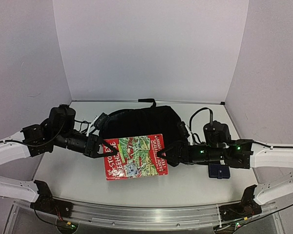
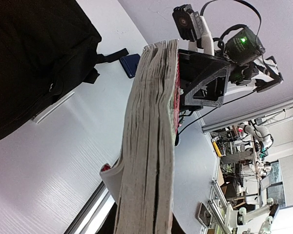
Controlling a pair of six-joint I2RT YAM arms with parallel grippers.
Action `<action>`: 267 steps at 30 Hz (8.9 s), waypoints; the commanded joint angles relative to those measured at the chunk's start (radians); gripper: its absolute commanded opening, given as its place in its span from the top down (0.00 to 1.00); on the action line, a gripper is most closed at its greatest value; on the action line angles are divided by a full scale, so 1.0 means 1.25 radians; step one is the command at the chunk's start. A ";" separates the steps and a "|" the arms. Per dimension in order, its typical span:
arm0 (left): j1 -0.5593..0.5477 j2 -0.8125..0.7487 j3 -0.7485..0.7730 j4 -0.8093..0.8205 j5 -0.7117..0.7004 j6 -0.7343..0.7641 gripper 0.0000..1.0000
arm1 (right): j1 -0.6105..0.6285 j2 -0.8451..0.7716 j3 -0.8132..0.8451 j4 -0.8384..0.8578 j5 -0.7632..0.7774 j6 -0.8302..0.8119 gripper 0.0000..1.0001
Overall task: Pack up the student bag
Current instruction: Pick up the book from the center of the board, then place the book in the student bag, then zip the student bag at the center of the board.
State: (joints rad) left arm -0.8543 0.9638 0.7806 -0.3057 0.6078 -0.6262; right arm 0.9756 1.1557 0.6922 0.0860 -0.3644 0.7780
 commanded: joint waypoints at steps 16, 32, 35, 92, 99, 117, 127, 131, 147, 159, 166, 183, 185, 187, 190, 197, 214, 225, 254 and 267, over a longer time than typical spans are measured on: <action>0.003 0.012 0.059 0.176 0.065 -0.005 0.98 | -0.001 0.017 0.042 0.311 -0.174 0.102 0.81; 0.013 0.011 0.035 0.093 -0.046 -0.033 0.00 | -0.002 -0.043 0.030 0.444 -0.125 0.138 1.00; 0.013 0.025 0.043 0.137 0.020 -0.033 0.00 | -0.002 -0.033 0.031 0.450 -0.134 0.141 1.00; 0.723 -0.027 0.120 -0.068 -0.056 0.202 1.00 | 0.120 0.851 1.010 -0.345 0.271 -0.529 0.35; 0.723 -0.014 0.123 -0.073 -0.050 0.211 1.00 | 0.121 0.958 1.093 -0.349 0.301 -0.528 0.36; 0.723 -0.034 0.104 -0.035 -0.023 0.113 1.00 | 0.120 0.824 1.024 -0.274 0.586 -0.317 1.00; 0.713 -0.040 -0.014 0.081 0.130 -0.114 1.00 | 0.121 0.658 0.804 -0.119 0.759 -0.155 1.00; 0.676 -0.017 -0.049 0.076 0.134 -0.137 1.00 | 0.120 0.625 0.755 -0.078 0.776 -0.126 1.00; 0.490 0.184 -0.038 0.289 0.149 -0.265 1.00 | 0.121 0.603 0.729 -0.017 0.736 -0.109 1.00; 0.332 0.348 0.022 0.359 0.133 -0.326 1.00 | 0.120 0.611 0.764 0.010 0.742 -0.130 1.00; 0.291 0.437 0.014 0.492 0.108 -0.379 1.00 | 0.120 0.627 0.781 0.028 0.722 -0.132 1.00; 0.231 0.711 0.193 0.652 0.054 -0.333 0.99 | 0.120 0.622 0.718 0.035 0.667 -0.093 1.00; 0.230 0.728 0.204 0.642 0.070 -0.329 0.95 | 0.121 0.623 0.714 0.035 0.668 -0.100 1.00; 0.231 0.736 0.214 0.634 0.091 -0.324 0.90 | 0.120 0.625 0.709 0.035 0.666 -0.112 1.00; 0.231 0.712 0.211 0.605 0.093 -0.297 0.78 | 0.120 0.618 0.694 0.034 0.670 -0.118 1.00; 0.234 0.526 0.181 0.330 -0.057 -0.122 0.40 | 0.121 0.581 0.655 0.032 0.702 -0.135 1.00; 0.409 0.076 0.081 0.001 -0.226 0.009 0.06 | 0.145 0.538 0.605 0.030 0.500 -0.230 0.43; 0.172 0.191 0.176 -0.038 -0.195 0.201 0.20 | -0.023 0.437 0.470 -0.121 0.494 -0.096 0.31; -0.106 0.697 0.518 -0.120 -0.407 0.238 0.58 | -0.136 0.268 0.182 0.000 0.481 0.011 0.54; -0.108 0.727 0.536 -0.128 -0.359 0.230 0.81 | -0.136 0.234 0.148 0.002 0.496 0.018 0.55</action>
State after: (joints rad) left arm -0.9836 1.8719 1.4174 -0.4563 0.1390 -0.3391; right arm 0.7994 1.4965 0.8886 0.0603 0.2376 0.7895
